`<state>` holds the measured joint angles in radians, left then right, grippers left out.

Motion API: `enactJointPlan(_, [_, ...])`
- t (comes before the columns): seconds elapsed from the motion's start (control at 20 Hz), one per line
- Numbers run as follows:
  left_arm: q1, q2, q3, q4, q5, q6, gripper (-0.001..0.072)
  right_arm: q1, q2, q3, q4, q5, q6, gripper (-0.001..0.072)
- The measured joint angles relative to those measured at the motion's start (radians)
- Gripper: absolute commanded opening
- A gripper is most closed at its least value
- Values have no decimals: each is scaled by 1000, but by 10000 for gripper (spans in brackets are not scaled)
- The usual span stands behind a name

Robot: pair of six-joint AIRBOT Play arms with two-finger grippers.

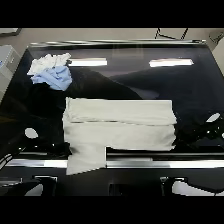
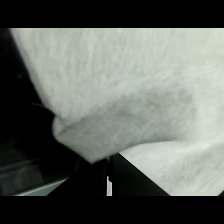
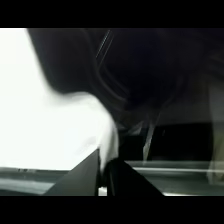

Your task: Fold the clothes and pants, and hang the long-sleeved shirts on hangers.

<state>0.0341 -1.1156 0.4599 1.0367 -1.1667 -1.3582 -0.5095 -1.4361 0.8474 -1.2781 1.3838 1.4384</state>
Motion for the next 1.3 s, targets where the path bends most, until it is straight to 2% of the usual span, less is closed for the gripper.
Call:
enactJointPlan(0.2, [39, 30, 187, 2, -87, -7, 26, 3, 29, 119, 43, 44, 6, 40])
enactJointPlan(0.4, [50, -26, 446, -4, -67, -38, 27, 49, 26, 271, 109, 16, 55, 41])
enactJointPlan(0.7, [33, -303, 795, -10, -28, -75, 27, 165, -126, 515, 135, -127, 162, 43])
enactJointPlan(0.9, [21, -499, 984, -15, -19, -86, 28, 193, -249, 601, 138, -194, 251, 47])
enactJointPlan(0.95, [16, -541, 1016, -16, -18, -88, 30, 196, -273, 610, 139, -206, 267, 101])
enactJointPlan(1.0, [9, -578, 1038, -15, -17, -90, 85, 198, -295, 617, 140, -211, 278, 232])
enactJointPlan(1.05, [3, -608, 1054, -15, -18, -92, 270, 199, -311, 621, 142, -217, 286, 494])
enactJointPlan(1.1, [-4, -635, 1065, -16, -20, -94, 531, 199, -323, 628, 145, -217, 291, 638])
enactJointPlan(1.15, [-7, -655, 1075, -16, -34, -101, 605, 196, -332, 640, 150, -213, 291, 704])
enactJointPlan(1.3, [4, -671, 1094, -16, -86, -105, 600, 161, -345, 685, 144, -174, 246, 713])
